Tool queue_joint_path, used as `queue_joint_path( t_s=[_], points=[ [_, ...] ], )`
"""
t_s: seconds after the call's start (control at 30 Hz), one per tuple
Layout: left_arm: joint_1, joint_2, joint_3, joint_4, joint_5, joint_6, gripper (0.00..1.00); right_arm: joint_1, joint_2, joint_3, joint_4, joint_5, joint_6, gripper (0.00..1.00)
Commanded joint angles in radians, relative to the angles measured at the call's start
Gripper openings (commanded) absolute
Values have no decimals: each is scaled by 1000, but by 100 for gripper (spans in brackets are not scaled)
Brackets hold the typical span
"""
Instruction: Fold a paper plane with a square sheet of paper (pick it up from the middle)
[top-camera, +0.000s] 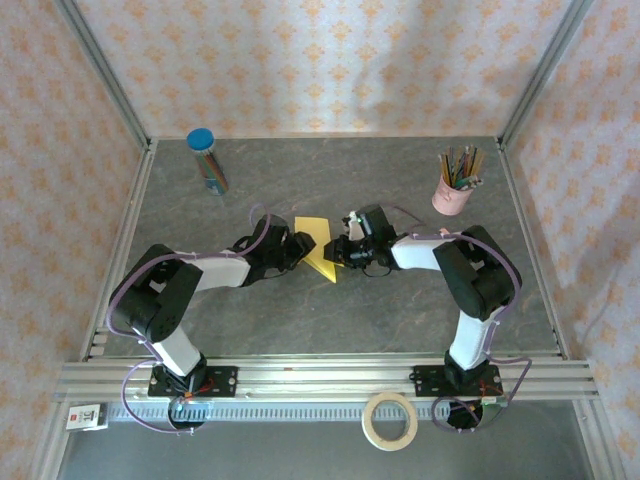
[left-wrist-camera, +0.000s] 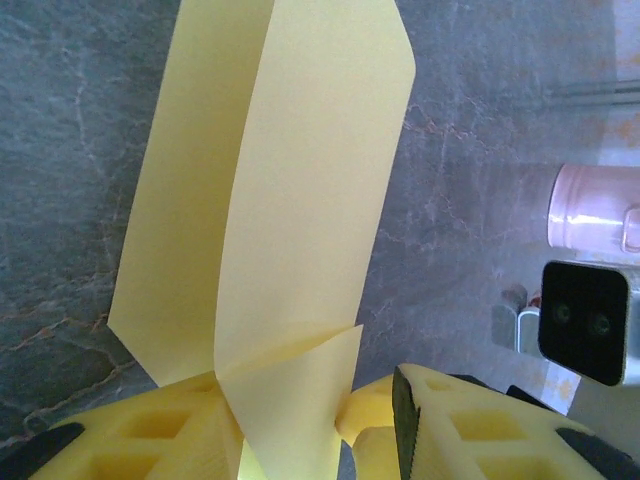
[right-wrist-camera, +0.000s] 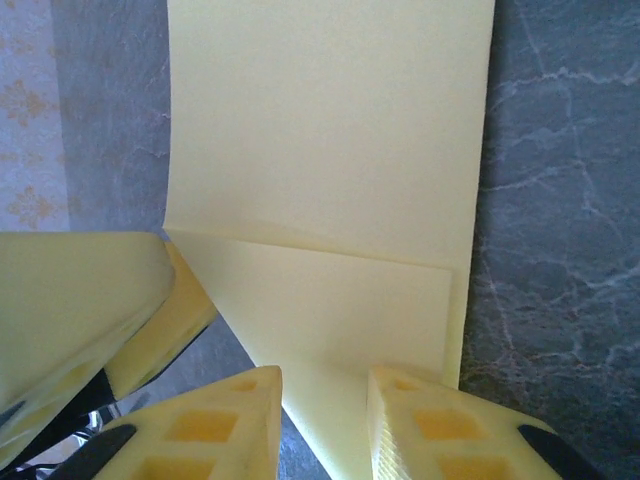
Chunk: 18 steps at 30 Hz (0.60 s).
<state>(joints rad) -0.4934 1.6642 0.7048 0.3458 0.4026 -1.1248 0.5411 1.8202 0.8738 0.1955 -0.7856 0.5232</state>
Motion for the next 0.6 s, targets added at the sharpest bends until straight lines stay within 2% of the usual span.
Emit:
queue_joint_path(
  t_s=[0.0,0.23,0.57],
  points=[
    [23,-29,-20,86,54,63,43,-6,-6,-4,-23,26,-20,26],
    [53,-2,-21,160,176,150,42,-6,17,4,-38,38,-28,24],
    [84,72,28,98,263,236,38,-6,31,7,-50,46,-47,23]
  ],
)
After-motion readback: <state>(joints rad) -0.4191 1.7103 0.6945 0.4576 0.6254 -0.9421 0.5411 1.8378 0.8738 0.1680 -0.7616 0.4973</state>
